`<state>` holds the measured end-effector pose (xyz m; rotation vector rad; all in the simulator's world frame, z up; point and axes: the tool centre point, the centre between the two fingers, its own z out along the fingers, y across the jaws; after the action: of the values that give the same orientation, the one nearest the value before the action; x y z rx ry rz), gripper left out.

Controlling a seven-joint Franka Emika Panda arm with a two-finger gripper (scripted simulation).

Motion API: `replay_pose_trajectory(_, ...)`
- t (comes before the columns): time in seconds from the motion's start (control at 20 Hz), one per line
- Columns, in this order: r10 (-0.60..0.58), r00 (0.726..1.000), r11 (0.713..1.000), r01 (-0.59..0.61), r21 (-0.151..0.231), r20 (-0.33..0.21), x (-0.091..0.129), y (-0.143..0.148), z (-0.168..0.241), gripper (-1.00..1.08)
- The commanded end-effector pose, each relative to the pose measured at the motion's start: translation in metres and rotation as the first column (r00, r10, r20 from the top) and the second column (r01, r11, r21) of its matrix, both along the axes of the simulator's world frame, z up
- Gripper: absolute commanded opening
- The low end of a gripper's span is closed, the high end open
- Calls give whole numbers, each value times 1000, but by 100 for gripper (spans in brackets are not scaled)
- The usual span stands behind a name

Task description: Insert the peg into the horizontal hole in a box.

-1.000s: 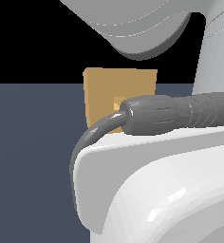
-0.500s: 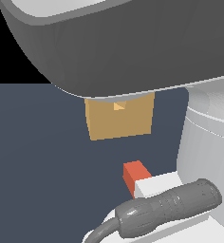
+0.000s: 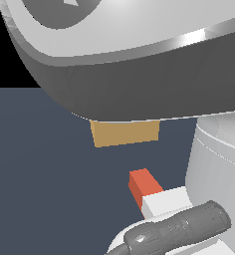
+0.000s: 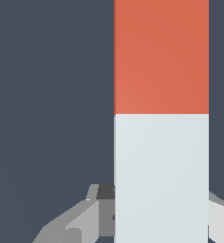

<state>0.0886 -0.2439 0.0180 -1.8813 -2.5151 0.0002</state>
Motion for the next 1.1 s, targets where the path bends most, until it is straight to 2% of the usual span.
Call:
replay_pose_trajectory(0.0, 0, 1000, 1000, 0, 0, 1, 0, 0, 0, -100)
replay_pose_trajectory(0.6, -1, 1000, 1000, 1, 0, 0, -1, 6, 4, -100)
replay_pose_trajectory(1.05, -4, 1000, 1000, 4, 0, 0, -5, 46, 27, -100)
